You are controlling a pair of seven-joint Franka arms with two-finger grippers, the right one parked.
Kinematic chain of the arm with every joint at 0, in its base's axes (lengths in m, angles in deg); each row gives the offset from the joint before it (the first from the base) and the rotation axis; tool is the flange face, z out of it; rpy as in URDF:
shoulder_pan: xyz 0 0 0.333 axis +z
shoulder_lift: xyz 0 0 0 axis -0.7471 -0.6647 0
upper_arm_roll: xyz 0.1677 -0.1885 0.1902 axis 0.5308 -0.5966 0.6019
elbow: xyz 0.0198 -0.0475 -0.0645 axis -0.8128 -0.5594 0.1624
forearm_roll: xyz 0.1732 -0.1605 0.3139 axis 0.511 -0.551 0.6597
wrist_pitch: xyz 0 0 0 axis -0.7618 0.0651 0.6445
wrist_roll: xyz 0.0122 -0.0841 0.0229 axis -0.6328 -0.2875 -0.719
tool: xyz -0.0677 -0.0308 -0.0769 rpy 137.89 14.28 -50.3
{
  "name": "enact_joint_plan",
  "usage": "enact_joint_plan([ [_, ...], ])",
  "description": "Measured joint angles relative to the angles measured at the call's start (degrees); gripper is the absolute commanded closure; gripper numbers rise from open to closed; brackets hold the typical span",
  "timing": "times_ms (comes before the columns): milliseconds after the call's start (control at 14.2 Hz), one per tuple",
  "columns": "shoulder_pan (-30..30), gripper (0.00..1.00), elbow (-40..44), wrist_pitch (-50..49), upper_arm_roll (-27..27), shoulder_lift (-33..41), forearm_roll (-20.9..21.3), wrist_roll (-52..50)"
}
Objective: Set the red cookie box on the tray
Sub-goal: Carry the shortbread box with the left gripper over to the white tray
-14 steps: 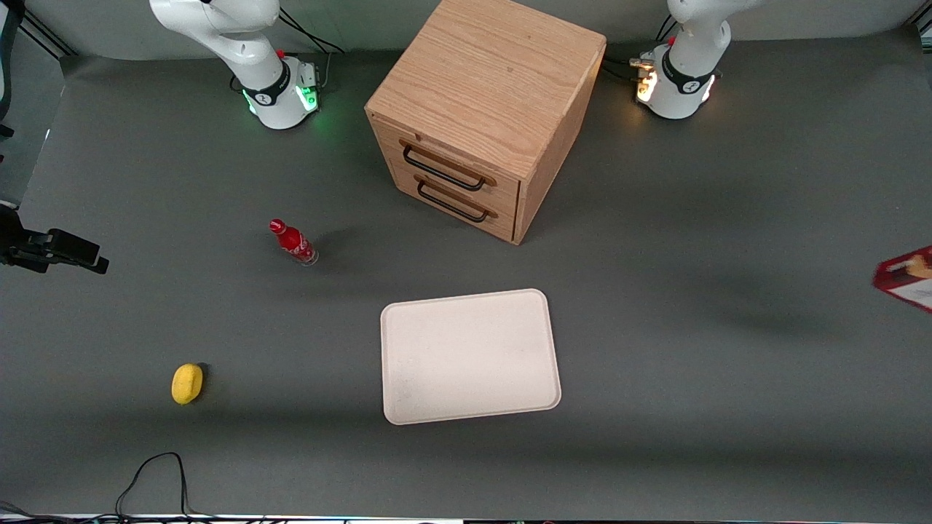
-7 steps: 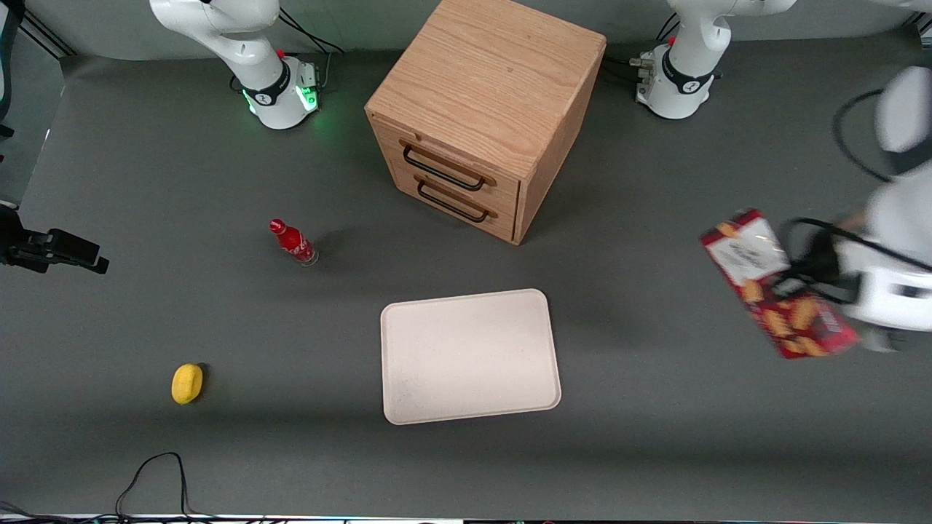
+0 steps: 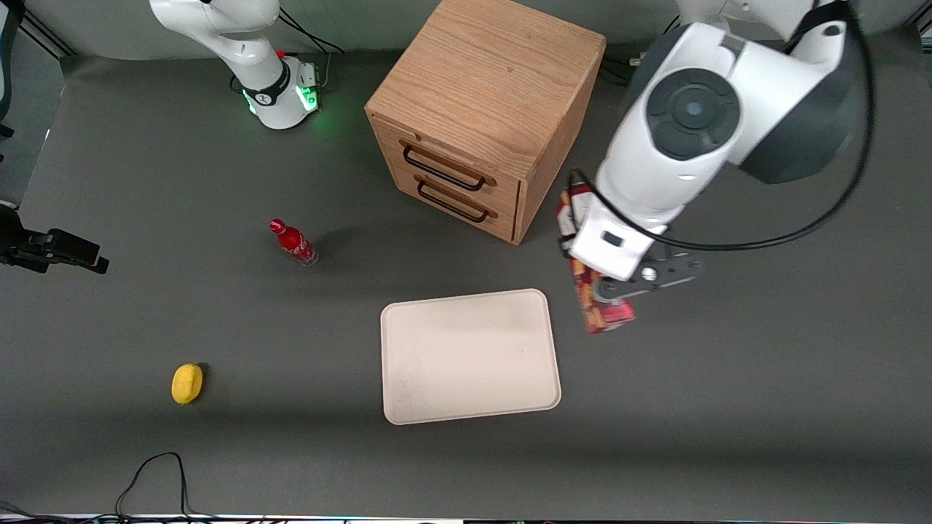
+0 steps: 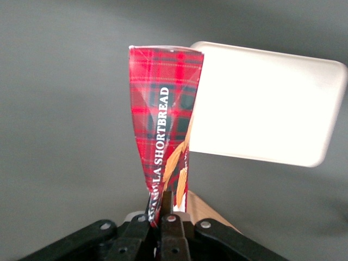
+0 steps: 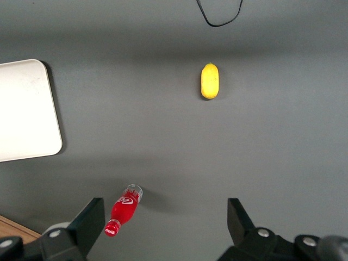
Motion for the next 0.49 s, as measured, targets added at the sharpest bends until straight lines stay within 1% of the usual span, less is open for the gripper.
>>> enact_joint_plan([
  [282,-0.05,1.00,-0.31,3.36,-0.75,-2.06,-0.58,-0.67],
  [494,-0.04,1.00,-1.19,8.08,-0.73,-6.63,-0.58,-0.70],
])
